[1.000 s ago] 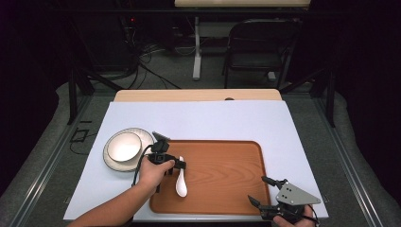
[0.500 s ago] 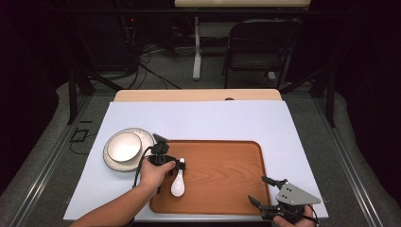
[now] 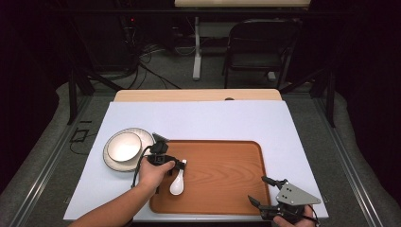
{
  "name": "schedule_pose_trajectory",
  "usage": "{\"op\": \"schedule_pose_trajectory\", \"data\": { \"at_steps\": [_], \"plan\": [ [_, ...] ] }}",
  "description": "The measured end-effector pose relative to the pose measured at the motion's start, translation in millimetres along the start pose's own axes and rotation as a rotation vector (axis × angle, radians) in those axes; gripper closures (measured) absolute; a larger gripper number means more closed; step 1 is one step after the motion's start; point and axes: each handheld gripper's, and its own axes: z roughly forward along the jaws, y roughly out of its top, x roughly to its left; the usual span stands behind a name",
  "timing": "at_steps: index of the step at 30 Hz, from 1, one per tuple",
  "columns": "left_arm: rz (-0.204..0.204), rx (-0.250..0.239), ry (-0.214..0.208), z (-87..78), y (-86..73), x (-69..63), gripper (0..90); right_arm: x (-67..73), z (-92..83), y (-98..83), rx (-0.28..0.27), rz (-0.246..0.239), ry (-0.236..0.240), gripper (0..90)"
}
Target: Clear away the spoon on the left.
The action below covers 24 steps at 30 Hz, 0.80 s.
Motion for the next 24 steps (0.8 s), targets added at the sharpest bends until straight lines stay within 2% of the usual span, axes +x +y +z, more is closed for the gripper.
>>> {"op": "schedule_pose_trajectory", "data": {
  "at_steps": [6,7,13,15,16,23,24],
  "plan": [
    [0.002,-0.015,-0.002,-5.9,0.9,2.5,57.8,0.0,0.2,0.0,0.001,-0.001,0.000,23.0],
    [-0.007,-0.030,0.000,-6.8,0.9,2.6,56.1,-0.1,0.2,0.0,0.001,-0.001,-0.001,23.0],
    [0.005,-0.041,0.024,-15.3,2.1,4.2,54.7,0.0,0.1,0.0,0.001,-0.001,-0.001,23.0],
    [0.016,-0.041,0.036,-17.5,2.3,3.6,54.3,-0.1,0.1,0.0,0.001,0.000,-0.001,23.0],
    [0.045,-0.047,0.059,-21.6,2.5,2.4,53.9,-0.1,0.2,0.0,0.002,0.000,-0.001,23.0],
    [0.087,-0.064,0.090,-38.8,3.2,0.9,51.1,-0.1,0.2,0.0,0.002,0.000,-0.001,23.0],
    [0.102,-0.059,0.103,-41.7,3.1,1.2,51.0,0.0,0.2,0.1,0.002,-0.001,-0.001,23.0]
  ]
}}
